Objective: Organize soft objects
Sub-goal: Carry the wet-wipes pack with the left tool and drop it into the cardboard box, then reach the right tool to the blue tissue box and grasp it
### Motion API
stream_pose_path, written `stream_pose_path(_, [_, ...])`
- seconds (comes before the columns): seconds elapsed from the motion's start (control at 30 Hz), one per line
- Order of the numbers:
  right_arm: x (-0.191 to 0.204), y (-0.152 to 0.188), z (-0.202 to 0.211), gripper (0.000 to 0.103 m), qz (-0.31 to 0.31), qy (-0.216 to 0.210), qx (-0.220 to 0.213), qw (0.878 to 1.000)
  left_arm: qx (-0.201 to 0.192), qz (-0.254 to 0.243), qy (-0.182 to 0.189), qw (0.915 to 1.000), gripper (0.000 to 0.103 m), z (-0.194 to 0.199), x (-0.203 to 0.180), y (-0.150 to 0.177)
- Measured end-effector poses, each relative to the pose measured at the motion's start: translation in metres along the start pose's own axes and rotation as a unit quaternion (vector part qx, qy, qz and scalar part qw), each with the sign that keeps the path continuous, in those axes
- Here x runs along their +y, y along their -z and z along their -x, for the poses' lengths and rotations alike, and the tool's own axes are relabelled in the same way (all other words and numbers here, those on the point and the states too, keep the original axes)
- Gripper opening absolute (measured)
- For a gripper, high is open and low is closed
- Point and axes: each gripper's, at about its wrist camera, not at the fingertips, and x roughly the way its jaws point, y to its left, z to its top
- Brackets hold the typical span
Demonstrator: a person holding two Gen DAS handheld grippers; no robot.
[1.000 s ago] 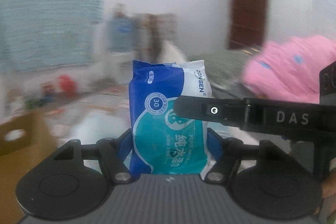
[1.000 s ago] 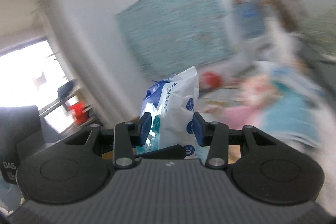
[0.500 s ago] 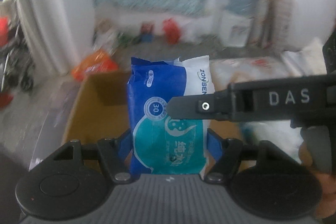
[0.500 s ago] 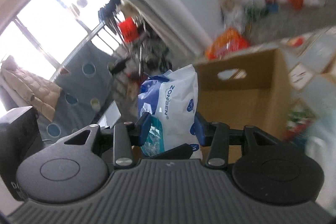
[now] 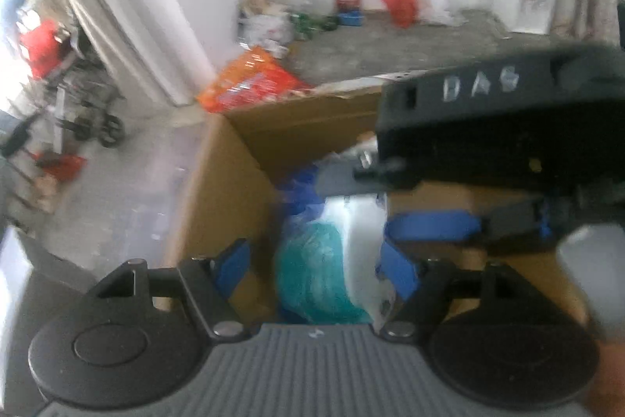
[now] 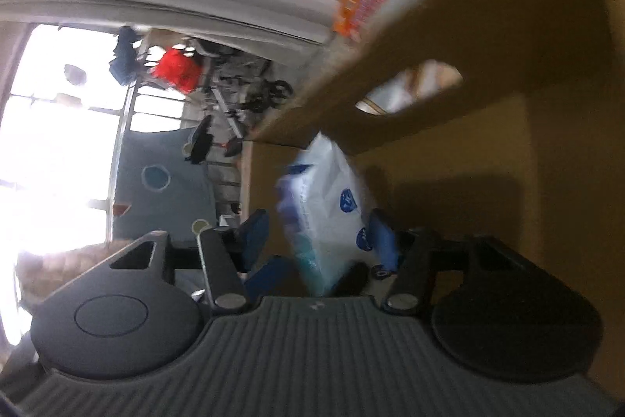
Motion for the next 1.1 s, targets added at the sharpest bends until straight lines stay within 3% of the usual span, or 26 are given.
stream_pose_path(0.13, [-0.005, 0.017, -0.015, 0.061, 0.004, 0.011, 0.012, 1.0, 0.005, 0.019, 0.012, 0.9997, 0.076, 0.003, 0.008, 0.001])
stream_pose_path(0.33, [0.018, 0.017, -0.012, 0.063, 0.042, 0.011, -0.004, 0.999, -0.031, 0.054, 0.016, 0.9979, 0.08, 0.039, 0.029, 0.003])
stream_pose_path(0.53, [0.041, 0.021, 0.058, 0.063, 0.077, -0.02, -0.028, 0.996, -0.09, 0.089, 0.057, 0.9904, 0.085, 0.11, 0.043, 0.025])
stream_pose_path(0.67, [0.046, 0.035, 0.142, 0.063, 0.114, -0.068, -0.043, 0.99, -0.134, 0.077, 0.118, 0.981, 0.087, 0.169, 0.025, 0.056])
stream_pose_path(0.73, [0.041, 0.047, 0.197, 0.064, 0.131, -0.086, -0.058, 0.986, -0.161, 0.063, 0.158, 0.9721, 0.091, 0.196, 0.009, 0.073])
stream_pose_path(0.83, [0.022, 0.072, 0.287, 0.07, 0.166, -0.095, -0.098, 0.977, -0.205, 0.034, 0.223, 0.9524, 0.097, 0.233, -0.022, 0.103])
stream_pose_path(1.0, [-0.033, 0.127, 0.43, 0.077, 0.2, -0.033, -0.202, 0.958, -0.232, -0.016, 0.353, 0.9061, 0.1, 0.26, -0.084, 0.15])
stream_pose_path(1.1, [-0.072, 0.161, 0.495, 0.079, 0.188, 0.013, -0.262, 0.946, -0.238, -0.04, 0.399, 0.8846, 0.101, 0.26, -0.123, 0.172])
